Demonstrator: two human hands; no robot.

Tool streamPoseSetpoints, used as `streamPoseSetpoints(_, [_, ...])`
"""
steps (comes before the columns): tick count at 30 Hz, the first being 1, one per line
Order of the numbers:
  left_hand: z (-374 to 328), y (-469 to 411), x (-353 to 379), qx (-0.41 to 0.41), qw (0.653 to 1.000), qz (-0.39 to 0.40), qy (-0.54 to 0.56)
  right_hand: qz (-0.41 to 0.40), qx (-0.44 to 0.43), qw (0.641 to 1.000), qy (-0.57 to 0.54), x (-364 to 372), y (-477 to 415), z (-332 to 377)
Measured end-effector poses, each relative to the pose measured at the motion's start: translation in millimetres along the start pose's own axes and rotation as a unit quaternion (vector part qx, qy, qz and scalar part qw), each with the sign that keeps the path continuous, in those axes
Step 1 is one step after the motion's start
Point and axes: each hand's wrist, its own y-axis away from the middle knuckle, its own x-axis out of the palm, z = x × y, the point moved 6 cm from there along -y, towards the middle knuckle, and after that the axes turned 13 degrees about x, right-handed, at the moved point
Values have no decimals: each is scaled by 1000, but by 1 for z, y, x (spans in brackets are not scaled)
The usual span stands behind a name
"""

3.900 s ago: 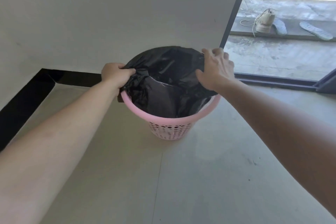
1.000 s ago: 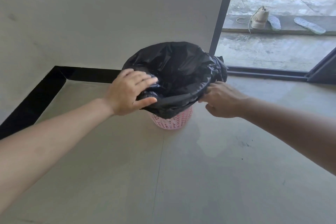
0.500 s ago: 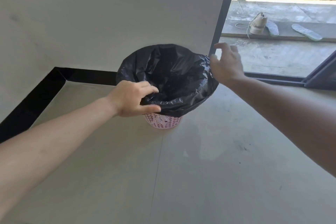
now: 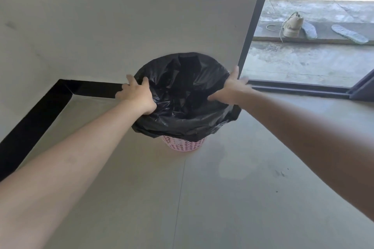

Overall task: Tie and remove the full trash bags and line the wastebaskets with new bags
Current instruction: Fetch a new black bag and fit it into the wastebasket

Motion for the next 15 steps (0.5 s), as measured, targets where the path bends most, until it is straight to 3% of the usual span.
streamPoseSetpoints(1, [-4, -1, -3, 19, 997, -5, -79, -78, -49, 992, 86, -8, 5, 9])
streamPoseSetpoints(3, [-22, 0, -19, 115, 975, -86, -169, -242, -243, 923, 173, -24, 37, 40])
streamPoseSetpoints(5, [-42, 1, -31, 241, 947, -146, -157, -258, -377, 865, 209, -24, 58, 65])
streamPoseSetpoints(6, [-50, 1, -29, 289, 939, -117, -145, -219, -397, 858, 240, -15, 60, 73])
streamPoseSetpoints(8, [-52, -4, -6, 305, 939, 22, -159, -129, -360, 857, 346, 15, 51, 74])
streamPoseSetpoints(10, [-40, -7, 19, 253, 932, 145, -216, -81, -288, 830, 470, 42, 37, 61])
streamPoseSetpoints(12, [-35, -9, 28, 225, 923, 183, -254, -66, -237, 812, 529, 52, 24, 48])
streamPoseSetpoints(15, [-46, -8, 27, 239, 930, 154, -231, -71, -256, 827, 495, 48, 25, 48])
